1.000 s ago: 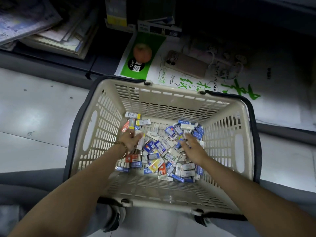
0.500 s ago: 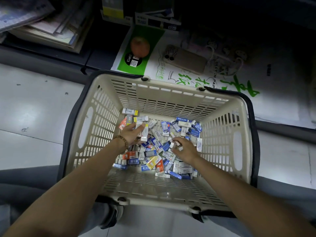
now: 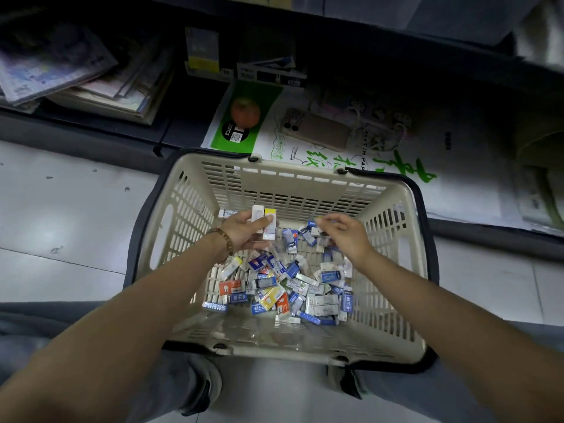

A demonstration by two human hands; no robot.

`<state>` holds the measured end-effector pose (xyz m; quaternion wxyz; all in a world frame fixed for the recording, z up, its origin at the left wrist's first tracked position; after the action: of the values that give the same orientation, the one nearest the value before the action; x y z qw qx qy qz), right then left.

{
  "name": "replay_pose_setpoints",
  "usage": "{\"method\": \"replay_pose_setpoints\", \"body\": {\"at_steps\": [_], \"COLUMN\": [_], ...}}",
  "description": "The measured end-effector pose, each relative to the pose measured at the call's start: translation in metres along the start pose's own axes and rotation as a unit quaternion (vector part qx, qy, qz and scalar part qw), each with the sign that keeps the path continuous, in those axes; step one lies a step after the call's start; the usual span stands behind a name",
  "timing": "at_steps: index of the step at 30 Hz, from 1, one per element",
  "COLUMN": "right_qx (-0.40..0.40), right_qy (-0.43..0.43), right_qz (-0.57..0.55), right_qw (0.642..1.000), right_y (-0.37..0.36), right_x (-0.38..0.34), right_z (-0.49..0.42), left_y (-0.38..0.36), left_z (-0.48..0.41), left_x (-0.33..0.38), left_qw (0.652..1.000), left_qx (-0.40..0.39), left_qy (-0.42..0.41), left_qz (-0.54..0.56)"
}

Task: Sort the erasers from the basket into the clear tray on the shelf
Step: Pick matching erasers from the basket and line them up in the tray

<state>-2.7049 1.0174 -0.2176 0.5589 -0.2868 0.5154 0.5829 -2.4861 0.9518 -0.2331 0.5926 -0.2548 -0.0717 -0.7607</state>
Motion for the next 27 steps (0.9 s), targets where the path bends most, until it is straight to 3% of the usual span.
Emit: {"method": "replay_pose_setpoints", "body": {"at_steps": [4,8,12,17,20,23,27], "right_qx": [-0.027,-0.033,-0.024,-0.011,-0.039,-0.036,-0.039], "right_qy": [0.043,0.099,0.061,0.016,-0.022,-0.027,-0.047], "right_qz": [-0.035,-0.107,-0.189,-0.177,-0.208,-0.168,-0.172], "right_qw": [0.998,0.989,0.980,0.984,0.977,0.985,0.983], "right_y": [0.013,0.018,-0.002,-0.030,-0.043,-0.048,-0.048], "right_x": [-0.066,-0.124,-0.134,-0.123,-0.112,-0.100,-0.093], "right_z": [0.003,0.026,0.050,0.065,0.071,0.074,0.071], "left_y": [-0.016,-0.032,-0.045,-0.043,-0.034,-0.029,-0.014], "left_z": [0.041,0.087,0.105,0.109,0.106,0.104,0.105], "left_x": [0.044,0.071,0.065,0.041,0.026,0.012,0.008], "left_qw": [0.998,0.995,0.990,0.986,0.985,0.986,0.933], "left_qx": [-0.019,-0.047,-0.062,-0.070,-0.034,0.006,0.099], "left_qy": [-0.052,-0.091,-0.118,-0.149,-0.156,-0.123,-0.118], "left_qz": [-0.034,0.018,0.041,-0.013,-0.058,-0.111,-0.326]}}
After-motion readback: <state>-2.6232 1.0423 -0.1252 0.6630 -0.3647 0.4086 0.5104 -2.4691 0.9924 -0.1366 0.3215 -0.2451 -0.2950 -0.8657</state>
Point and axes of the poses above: each hand's wrist, its own z-axis away from the middle knuckle, its own y-axis out of the back of the hand, x = y × z, the point moved 3 cm from there along -z, towards the middle knuckle, and after that the axes turned 12 degrees about y, right-handed, at the moved point
